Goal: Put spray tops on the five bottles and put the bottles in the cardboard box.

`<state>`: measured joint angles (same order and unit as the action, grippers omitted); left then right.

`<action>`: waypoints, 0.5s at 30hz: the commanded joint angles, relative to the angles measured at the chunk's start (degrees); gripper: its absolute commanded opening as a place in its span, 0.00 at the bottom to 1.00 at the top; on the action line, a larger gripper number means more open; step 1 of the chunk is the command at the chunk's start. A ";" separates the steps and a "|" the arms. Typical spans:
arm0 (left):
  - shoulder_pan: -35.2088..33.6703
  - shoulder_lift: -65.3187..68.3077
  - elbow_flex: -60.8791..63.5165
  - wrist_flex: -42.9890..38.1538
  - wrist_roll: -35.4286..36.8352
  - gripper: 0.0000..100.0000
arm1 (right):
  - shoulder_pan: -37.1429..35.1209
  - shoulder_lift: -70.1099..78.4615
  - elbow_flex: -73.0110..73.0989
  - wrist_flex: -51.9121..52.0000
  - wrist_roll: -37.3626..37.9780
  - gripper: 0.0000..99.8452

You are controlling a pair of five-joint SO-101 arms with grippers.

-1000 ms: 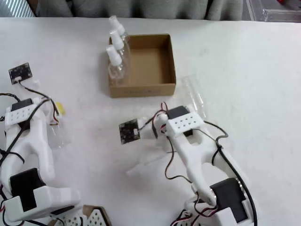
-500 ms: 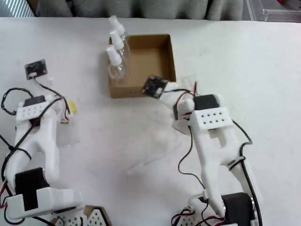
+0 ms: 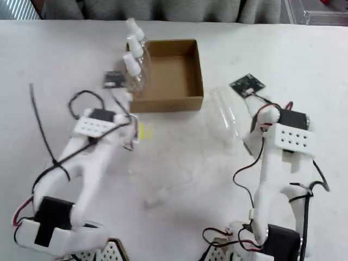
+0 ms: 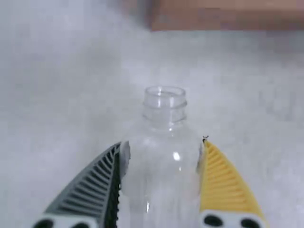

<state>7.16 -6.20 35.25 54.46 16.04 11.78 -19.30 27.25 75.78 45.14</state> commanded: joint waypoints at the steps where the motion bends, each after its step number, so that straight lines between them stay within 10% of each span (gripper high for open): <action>1: 12.09 -2.86 -0.26 -7.03 0.53 0.02 | 3.12 -1.63 1.76 -2.15 -0.18 0.02; 15: 24.13 12.00 -8.18 -18.73 0.26 0.05 | 12.26 -1.54 10.64 -12.79 -0.09 0.02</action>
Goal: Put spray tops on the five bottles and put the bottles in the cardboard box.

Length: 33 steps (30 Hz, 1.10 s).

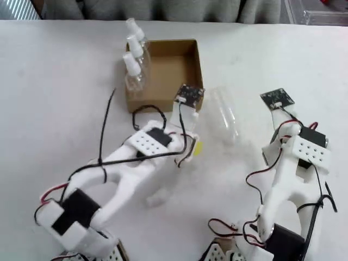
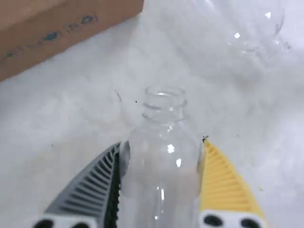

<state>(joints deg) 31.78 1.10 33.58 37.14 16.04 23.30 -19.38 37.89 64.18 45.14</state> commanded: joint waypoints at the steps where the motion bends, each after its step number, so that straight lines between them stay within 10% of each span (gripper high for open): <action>1: -0.84 6.29 -7.03 -1.41 0.18 0.08 | 0.57 -1.45 0.26 -1.19 -0.09 0.03; 15: -2.86 -4.97 -7.03 11.69 0.09 0.36 | -0.40 -1.45 0.53 -3.30 -0.53 0.23; 33: -22.81 -33.98 4.40 28.22 -11.34 0.37 | -17.01 -1.45 -11.25 2.07 -11.60 0.23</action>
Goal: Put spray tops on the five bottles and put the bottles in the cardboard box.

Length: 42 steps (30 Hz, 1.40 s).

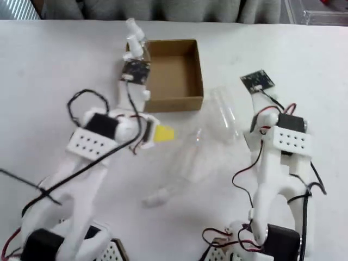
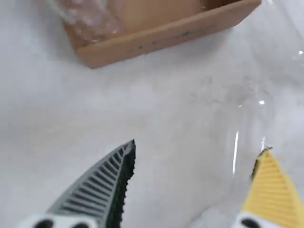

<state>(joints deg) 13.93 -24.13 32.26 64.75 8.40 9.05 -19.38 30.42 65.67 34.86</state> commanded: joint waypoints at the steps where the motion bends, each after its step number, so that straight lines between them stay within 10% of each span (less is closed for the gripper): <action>1: -6.55 -10.86 8.18 0.62 -4.66 0.37 | -3.65 -1.45 -4.22 0.48 -1.58 0.23; 15: -30.29 -29.23 33.76 -5.89 -15.47 0.37 | -8.92 25.01 -28.48 3.65 -1.67 0.23; 35: -32.66 -29.23 38.42 -13.71 -15.65 0.37 | -14.73 59.65 -57.49 10.68 -5.19 0.22; 42: -32.66 -29.23 38.51 -13.71 -15.65 0.37 | -13.93 61.93 -66.29 17.54 -5.71 0.03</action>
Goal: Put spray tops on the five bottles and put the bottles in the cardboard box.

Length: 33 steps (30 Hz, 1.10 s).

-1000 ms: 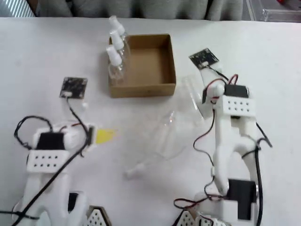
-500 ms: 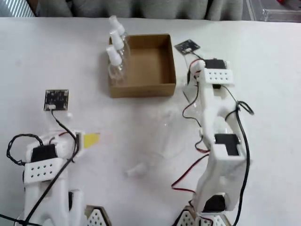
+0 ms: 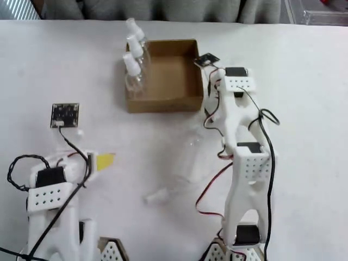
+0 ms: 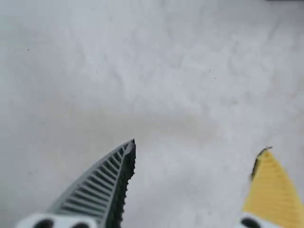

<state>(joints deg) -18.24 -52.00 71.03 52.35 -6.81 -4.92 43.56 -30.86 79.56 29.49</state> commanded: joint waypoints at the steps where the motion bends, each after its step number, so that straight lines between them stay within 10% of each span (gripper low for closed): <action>1: -0.48 -1.36 -0.26 -1.32 -0.44 0.37 | 0.31 -1.19 -6.24 5.23 -0.35 0.04; 9: -3.30 -1.36 -0.35 -1.23 -0.44 0.37 | 1.27 -1.45 -23.30 19.56 -0.35 0.02; 17: -6.37 -1.36 -0.70 -1.32 -0.26 0.37 | 1.63 -15.69 -10.81 19.47 -0.44 0.02; 33: -13.32 -1.27 -2.64 -1.32 -0.09 0.37 | -25.01 -54.20 25.49 18.15 -2.02 0.02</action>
<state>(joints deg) -29.49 -52.00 71.03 52.35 -6.81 -23.47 -4.97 -8.09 97.32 28.09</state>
